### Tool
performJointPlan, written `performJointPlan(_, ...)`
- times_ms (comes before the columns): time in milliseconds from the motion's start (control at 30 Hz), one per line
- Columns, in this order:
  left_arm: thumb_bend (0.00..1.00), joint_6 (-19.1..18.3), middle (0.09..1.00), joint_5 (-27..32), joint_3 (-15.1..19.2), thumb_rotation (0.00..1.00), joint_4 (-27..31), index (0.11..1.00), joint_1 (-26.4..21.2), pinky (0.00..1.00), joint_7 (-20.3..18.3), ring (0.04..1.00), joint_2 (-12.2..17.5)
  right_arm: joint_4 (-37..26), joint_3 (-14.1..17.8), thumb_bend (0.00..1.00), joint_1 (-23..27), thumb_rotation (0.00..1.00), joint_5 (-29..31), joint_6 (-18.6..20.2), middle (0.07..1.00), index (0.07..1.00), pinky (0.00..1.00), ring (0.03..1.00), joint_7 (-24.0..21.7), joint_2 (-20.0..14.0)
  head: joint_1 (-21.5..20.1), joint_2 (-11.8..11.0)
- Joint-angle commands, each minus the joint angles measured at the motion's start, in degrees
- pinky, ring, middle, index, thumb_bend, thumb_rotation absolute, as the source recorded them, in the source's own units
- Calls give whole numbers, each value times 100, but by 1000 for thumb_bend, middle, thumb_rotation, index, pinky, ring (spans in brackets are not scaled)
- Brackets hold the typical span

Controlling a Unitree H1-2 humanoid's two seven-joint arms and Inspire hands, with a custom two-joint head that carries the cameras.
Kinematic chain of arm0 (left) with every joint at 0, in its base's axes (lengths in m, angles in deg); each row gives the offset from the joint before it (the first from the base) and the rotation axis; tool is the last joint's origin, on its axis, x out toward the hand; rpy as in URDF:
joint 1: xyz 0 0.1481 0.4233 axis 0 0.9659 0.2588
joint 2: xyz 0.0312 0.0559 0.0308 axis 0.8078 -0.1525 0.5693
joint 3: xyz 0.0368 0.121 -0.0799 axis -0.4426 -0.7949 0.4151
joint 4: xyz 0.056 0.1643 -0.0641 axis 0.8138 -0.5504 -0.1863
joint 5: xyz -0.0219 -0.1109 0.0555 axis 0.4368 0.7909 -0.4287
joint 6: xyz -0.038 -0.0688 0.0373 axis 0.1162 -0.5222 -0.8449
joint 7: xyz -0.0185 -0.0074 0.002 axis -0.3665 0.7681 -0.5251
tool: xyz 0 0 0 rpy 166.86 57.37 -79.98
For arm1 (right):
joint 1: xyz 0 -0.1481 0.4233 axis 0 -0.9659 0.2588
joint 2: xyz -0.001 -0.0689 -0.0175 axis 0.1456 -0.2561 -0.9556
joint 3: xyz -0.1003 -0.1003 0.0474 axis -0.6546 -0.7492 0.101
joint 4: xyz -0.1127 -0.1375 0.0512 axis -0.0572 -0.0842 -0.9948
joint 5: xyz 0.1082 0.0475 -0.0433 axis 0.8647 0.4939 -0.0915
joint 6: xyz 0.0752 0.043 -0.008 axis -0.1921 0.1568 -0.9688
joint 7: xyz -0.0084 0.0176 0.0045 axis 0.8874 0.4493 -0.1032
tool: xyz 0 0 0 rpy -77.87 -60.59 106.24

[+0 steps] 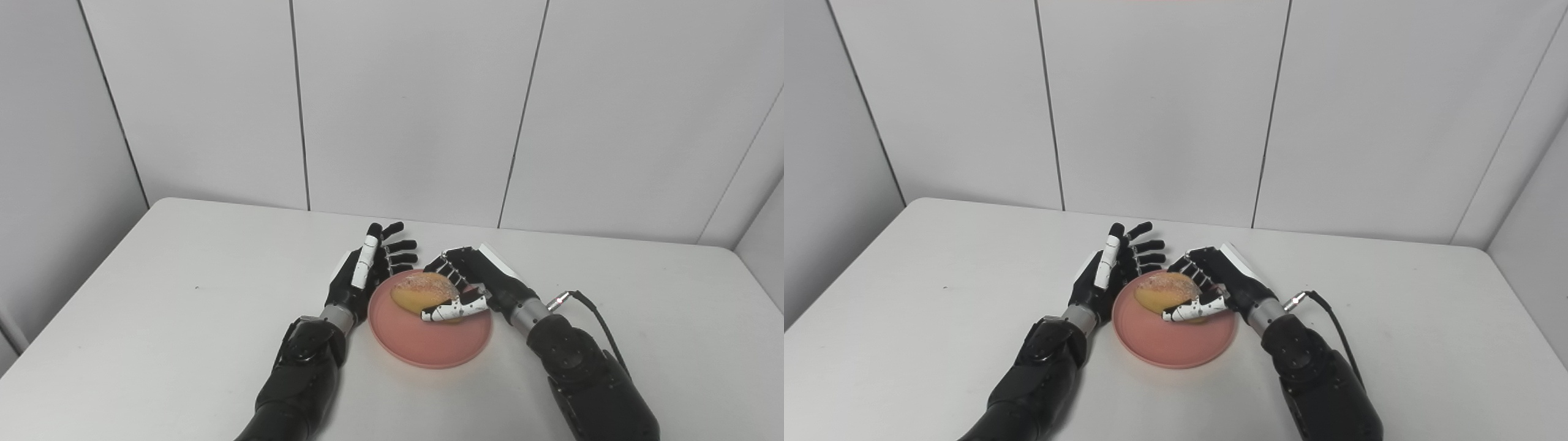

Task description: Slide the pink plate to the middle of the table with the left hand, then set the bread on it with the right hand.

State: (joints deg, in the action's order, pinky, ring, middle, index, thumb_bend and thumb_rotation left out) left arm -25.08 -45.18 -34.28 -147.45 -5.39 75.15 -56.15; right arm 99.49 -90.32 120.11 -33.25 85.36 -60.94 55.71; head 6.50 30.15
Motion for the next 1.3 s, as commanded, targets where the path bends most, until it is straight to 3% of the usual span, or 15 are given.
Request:
performJointPlan(0, 782, -131, 732, -44, -12, 968, -113, 831, 44, 679, 16, 686, -23, 13, 33, 518, 393, 0, 20, -450, 494, 495, 387, 443, 140, 51, -2, 8)
performJointPlan(433, 772, -124, 740, -65, -47, 981, -28, 847, 102, 681, -16, 696, -13, 273, -301, 517, 393, 0, -787, -861, 510, 475, 432, 457, 662, 23, -63, 50)
performJointPlan(633, 769, -180, 730, -39, -48, 977, 58, 843, 139, 666, -15, 677, -4, 207, -495, 517, 363, 0, -1271, -814, 512, 489, 386, 437, 903, -15, -178, 79)
performJointPlan(867, 766, -294, 732, -50, -80, 976, 220, 845, 194, 675, -33, 699, 11, -5, -514, 528, 300, 5, -1489, -698, 486, 499, 371, 439, 993, -19, -226, 99)
performJointPlan(900, 761, -293, 728, -35, -74, 970, 230, 840, 199, 669, -48, 698, 7, -35, -496, 526, 283, 80, -1502, -693, 513, 496, 382, 447, 1026, -13, -226, 99)
performJointPlan(1000, 762, -307, 730, -15, -62, 965, 265, 838, 219, 670, -56, 705, -1, -97, -455, 523, 236, 147, -1544, -697, 542, 493, 393, 455, 1161, 3, -250, 115)
performJointPlan(1033, 763, -317, 733, -18, -60, 966, 271, 837, 222, 673, -45, 707, -3, -110, -450, 742, 226, 247, -1556, -702, 549, 536, 402, 465, 1197, 5, -264, 118)
performJointPlan(1067, 759, -323, 735, -21, -59, 972, 273, 835, 222, 675, -38, 708, -3, -117, -450, 882, 221, 314, -1561, -706, 558, 566, 414, 481, 1221, 5, -264, 118)
performJointPlan(1100, 758, -348, 736, -12, -52, 974, 278, 835, 221, 675, -38, 708, -4, -131, -444, 930, 214, 337, -1548, -707, 561, 576, 418, 487, 1226, 0, -295, 119)
performJointPlan(1133, 762, -368, 737, -5, -46, 975, 284, 837, 221, 673, -39, 709, -5, -141, -442, 978, 210, 382, -1534, -707, 610, 620, 476, 557, 1229, -4, -295, 119)
performJointPlan(1267, 761, -441, 757, 0, -57, 988, 322, 851, 214, 682, -83, 725, 17, -90, -404, 1000, 232, 424, -1486, -814, 696, 726, 582, 669, 1334, -5, -307, 103)
